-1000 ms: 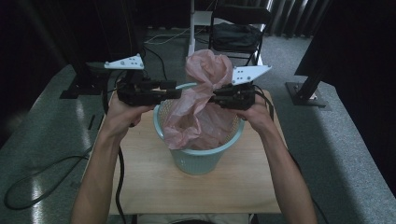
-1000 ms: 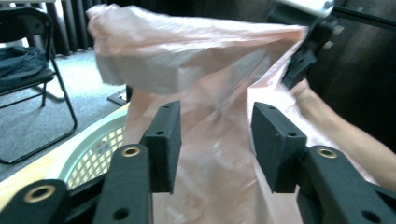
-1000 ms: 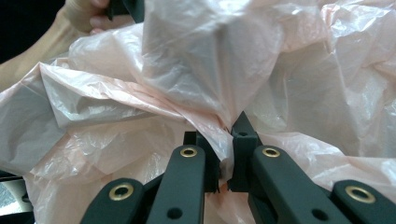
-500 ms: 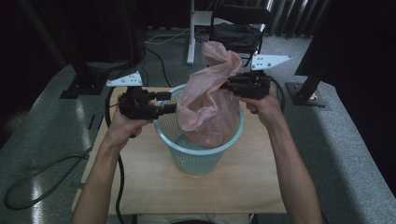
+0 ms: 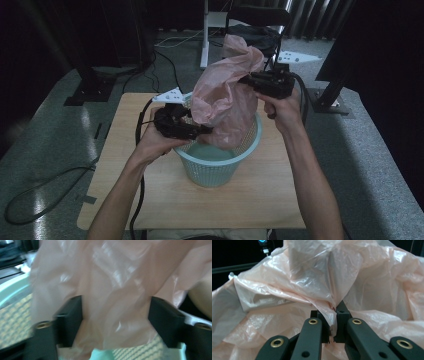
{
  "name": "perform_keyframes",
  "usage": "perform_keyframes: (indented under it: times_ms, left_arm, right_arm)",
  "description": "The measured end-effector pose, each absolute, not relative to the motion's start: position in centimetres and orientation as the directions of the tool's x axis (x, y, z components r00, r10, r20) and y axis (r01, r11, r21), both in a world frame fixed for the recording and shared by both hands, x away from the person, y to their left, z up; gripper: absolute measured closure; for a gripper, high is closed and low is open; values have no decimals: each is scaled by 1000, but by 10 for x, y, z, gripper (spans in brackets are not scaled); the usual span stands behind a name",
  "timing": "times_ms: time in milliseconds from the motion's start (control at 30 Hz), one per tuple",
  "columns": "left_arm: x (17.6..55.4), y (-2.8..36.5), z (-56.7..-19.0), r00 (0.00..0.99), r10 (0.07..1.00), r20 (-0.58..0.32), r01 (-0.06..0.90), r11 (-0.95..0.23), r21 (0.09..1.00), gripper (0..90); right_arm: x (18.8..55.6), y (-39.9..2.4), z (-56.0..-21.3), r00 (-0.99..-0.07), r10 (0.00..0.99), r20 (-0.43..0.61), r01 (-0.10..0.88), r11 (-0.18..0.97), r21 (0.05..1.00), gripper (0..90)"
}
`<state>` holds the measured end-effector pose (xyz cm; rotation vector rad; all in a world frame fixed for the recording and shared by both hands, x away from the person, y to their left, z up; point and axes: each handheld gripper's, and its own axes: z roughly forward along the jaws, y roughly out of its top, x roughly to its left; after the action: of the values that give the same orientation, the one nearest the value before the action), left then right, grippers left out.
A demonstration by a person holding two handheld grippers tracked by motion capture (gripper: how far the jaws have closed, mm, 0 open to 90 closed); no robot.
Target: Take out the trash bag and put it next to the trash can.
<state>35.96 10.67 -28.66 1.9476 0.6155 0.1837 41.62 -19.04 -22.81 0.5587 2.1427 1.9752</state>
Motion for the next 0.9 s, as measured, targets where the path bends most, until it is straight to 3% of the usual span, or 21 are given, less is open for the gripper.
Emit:
perform_keyframes:
  times_ms: [33,67,100,133,233,400,600,733,767,900]
  left_arm:
    - [360,107,-287,857,496,-142,337,-330,882,460]
    - [361,103,-286,853,514,-91,320,-376,870,460]
    - [362,103,-285,846,524,-97,329,-372,868,657]
    - [363,103,-283,837,538,-97,334,-363,870,739]
    - [367,108,-277,809,573,-130,354,-298,886,886]
    - [373,123,-266,786,587,-194,370,-195,908,897]
    - [374,125,-255,819,511,-261,369,-122,921,897]
    - [372,119,-253,838,472,-275,367,-115,923,897]
    - [372,118,-253,842,460,-281,369,-112,923,897]
    - [371,112,-252,852,441,-281,365,-117,924,897]
  right_arm:
    - [416,-190,-228,-914,385,124,154,50,987,868]
    - [416,-191,-227,-913,388,125,154,44,987,868]
    - [415,-194,-225,-920,364,144,162,18,987,868]
    - [415,-195,-225,-926,349,146,162,16,987,867]
    - [412,-198,-226,-938,327,114,139,55,989,867]
    - [403,-200,-236,-952,303,39,98,182,978,865]
    - [390,-179,-260,-966,251,-56,45,379,924,867]
    - [386,-164,-268,-974,212,-75,21,419,908,860]
    - [386,-161,-269,-975,209,-75,19,416,909,828]
    - [387,-151,-271,-976,207,-69,23,412,911,370]
